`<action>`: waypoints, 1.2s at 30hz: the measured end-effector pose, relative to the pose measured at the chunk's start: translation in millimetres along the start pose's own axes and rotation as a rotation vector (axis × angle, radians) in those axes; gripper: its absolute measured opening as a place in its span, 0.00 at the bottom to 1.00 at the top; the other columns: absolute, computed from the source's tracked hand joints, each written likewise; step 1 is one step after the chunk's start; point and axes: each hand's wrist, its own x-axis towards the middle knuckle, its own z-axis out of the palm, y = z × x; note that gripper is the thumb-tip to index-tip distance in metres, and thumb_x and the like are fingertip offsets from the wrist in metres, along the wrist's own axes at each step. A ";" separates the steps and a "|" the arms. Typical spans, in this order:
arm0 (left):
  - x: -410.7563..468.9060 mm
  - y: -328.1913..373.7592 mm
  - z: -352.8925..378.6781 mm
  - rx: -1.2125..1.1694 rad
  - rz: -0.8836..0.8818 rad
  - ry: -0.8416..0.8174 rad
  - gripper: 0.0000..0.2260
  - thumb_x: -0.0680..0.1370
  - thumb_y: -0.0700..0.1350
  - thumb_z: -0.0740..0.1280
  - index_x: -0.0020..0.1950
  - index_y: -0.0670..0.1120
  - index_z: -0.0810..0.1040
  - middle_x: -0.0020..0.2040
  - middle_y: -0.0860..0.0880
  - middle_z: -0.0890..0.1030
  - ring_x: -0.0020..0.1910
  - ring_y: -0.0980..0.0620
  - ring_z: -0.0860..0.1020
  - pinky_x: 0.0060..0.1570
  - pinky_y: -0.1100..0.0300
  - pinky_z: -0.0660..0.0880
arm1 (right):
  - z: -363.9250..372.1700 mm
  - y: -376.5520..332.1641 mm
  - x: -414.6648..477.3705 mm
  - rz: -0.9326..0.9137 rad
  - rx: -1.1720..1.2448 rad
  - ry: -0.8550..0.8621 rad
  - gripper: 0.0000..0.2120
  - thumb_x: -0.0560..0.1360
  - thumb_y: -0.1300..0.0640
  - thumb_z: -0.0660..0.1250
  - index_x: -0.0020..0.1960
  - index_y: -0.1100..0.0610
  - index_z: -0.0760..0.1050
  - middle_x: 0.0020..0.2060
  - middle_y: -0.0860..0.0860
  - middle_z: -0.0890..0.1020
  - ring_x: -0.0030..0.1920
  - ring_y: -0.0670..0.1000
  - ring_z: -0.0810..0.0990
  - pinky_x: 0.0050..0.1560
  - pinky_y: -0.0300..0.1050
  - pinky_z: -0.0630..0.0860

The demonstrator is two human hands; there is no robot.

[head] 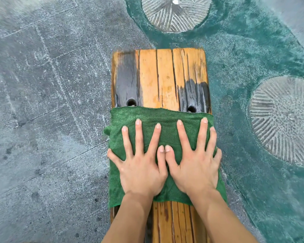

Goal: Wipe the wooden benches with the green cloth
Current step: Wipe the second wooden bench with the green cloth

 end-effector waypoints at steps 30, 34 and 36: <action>179.4 15.8 -35.0 -0.028 0.011 0.100 0.25 0.84 0.62 0.46 0.82 0.69 0.48 0.87 0.54 0.45 0.85 0.43 0.43 0.69 0.18 0.50 | -34.8 -32.1 174.9 0.018 -0.015 -0.004 0.37 0.77 0.26 0.44 0.83 0.33 0.40 0.84 0.57 0.38 0.82 0.68 0.46 0.70 0.74 0.63; 208.2 17.8 -40.4 -0.008 0.026 0.106 0.25 0.84 0.62 0.46 0.82 0.70 0.47 0.86 0.54 0.44 0.85 0.44 0.42 0.69 0.18 0.49 | -36.8 -37.3 200.7 0.021 0.000 -0.002 0.36 0.77 0.26 0.43 0.82 0.33 0.38 0.84 0.57 0.37 0.82 0.68 0.45 0.71 0.73 0.61; 213.0 17.6 -40.5 -0.005 0.028 0.111 0.25 0.84 0.62 0.46 0.82 0.70 0.47 0.86 0.54 0.45 0.85 0.44 0.43 0.70 0.19 0.49 | -38.0 -38.7 206.1 0.029 -0.008 -0.015 0.37 0.77 0.26 0.43 0.82 0.33 0.37 0.84 0.57 0.36 0.82 0.68 0.45 0.71 0.73 0.61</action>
